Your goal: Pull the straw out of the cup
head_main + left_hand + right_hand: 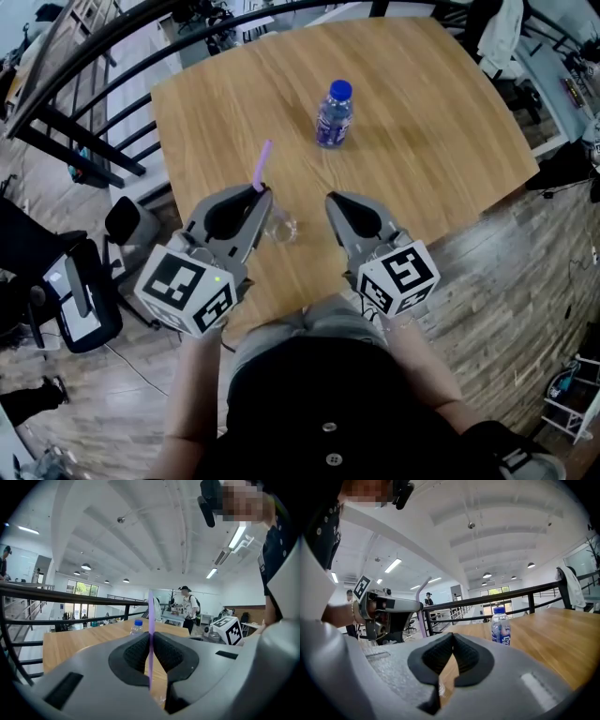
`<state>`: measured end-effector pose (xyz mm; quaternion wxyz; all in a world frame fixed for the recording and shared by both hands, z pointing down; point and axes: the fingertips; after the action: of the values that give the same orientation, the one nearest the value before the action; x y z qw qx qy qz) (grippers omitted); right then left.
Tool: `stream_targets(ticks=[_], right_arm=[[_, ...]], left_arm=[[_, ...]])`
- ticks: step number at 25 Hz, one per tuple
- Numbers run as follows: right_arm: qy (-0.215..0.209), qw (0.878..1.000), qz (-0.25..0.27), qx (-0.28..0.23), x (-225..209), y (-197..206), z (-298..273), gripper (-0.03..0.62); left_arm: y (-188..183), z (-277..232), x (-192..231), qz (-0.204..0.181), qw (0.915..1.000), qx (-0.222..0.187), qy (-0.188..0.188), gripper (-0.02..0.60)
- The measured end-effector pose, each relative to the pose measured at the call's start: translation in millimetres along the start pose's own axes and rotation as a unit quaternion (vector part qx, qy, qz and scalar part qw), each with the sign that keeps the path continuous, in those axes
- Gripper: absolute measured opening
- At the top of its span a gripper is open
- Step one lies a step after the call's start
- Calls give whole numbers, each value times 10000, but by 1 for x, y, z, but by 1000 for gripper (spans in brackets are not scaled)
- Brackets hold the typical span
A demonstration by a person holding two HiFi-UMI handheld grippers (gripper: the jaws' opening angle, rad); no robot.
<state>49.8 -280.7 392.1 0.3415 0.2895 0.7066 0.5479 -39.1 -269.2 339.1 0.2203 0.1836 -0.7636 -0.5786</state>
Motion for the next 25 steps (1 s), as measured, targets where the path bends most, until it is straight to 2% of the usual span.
stream_targets(ticks=[9, 16, 19, 25], right_arm=[[14, 9999, 17, -126, -1, -17, 5, -2], [-61, 9988, -89, -483, 3, -44, 11, -2], [-170, 9971, -212, -710, 2, -60, 14, -2], [-289, 9938, -290, -1036, 6, -81, 19, -2]], left_arm=[[-21, 15, 8, 330, 9982, -497, -13, 41], [-37, 30, 11, 445, 9946, -932, -55, 41], [-52, 39, 12, 479, 9887, -1422, -22, 41], [-77, 62, 18, 717, 9698, -2328, -64, 41]])
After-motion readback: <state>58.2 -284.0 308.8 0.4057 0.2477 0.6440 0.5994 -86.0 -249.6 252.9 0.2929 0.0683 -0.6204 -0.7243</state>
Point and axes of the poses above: the fingertips, and each gripper's own axes: z backward along the fingers, x to its left, y out of its underside, and after that the axes turned 6 degrees about -y, right-handed
